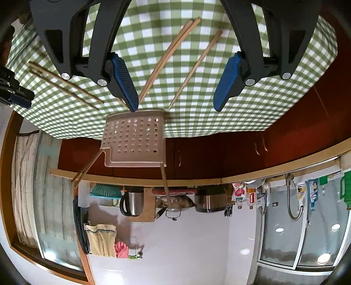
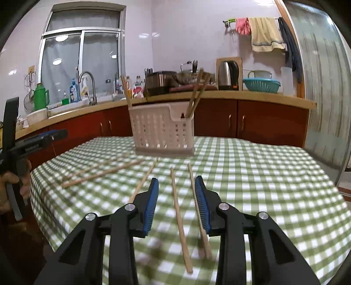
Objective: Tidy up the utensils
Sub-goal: 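Move both open tools back down toward the chopsticks on the table, then close the right tool on a chopstick while the left tool closes on another, then lift both held chopsticks and lower them upright into the beige holder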
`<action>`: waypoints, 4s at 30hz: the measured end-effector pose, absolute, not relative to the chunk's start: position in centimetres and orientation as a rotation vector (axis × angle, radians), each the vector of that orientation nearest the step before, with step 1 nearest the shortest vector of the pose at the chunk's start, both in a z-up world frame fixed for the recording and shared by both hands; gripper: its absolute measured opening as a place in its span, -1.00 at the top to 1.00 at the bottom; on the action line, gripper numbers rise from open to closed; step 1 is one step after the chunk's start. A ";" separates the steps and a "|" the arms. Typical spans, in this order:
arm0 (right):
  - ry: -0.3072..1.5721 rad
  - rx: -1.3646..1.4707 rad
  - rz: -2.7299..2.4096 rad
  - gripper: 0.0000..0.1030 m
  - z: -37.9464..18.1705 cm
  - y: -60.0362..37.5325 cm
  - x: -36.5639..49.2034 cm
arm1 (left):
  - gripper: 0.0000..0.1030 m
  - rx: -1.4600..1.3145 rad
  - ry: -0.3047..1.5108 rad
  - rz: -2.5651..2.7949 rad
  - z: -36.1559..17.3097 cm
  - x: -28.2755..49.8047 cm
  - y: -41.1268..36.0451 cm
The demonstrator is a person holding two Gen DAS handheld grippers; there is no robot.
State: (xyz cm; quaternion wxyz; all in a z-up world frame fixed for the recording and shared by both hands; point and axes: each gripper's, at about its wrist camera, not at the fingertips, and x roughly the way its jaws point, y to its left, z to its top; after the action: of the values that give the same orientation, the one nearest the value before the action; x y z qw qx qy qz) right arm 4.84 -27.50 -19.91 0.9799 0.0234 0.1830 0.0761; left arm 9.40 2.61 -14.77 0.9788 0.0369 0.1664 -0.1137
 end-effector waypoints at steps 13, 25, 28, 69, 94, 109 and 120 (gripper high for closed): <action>0.489 0.048 0.169 0.53 -25.1 -28.1 3.7 | -0.34 0.069 0.416 -0.186 -18.4 7.4 3.5; 0.509 0.024 0.183 0.87 -25.4 -27.0 4.6 | -0.19 0.072 0.459 -0.186 -20.3 7.6 3.9; 0.506 0.013 0.195 0.87 -25.1 -26.4 4.9 | -0.06 0.067 0.491 -0.205 -21.0 7.8 4.0; 0.506 0.039 0.196 0.87 -25.4 -26.5 6.1 | 0.36 0.086 0.613 -0.301 -24.4 10.9 2.3; 0.447 0.040 0.202 0.87 -22.9 -26.4 4.8 | 0.87 0.182 0.524 -0.353 -22.6 8.6 0.7; 0.327 0.033 0.185 0.87 -17.8 -26.1 3.6 | 0.87 0.180 0.405 -0.331 -17.3 7.1 0.4; 0.269 0.044 0.187 0.87 -14.4 -25.6 3.2 | 0.87 0.129 0.359 -0.353 -13.1 6.5 0.7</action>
State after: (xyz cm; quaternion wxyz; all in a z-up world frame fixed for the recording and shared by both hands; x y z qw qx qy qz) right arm 3.18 -25.57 -14.39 0.9863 0.0219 0.1340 0.0933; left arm 6.51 0.70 -13.05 0.9664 0.0636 0.1777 -0.1746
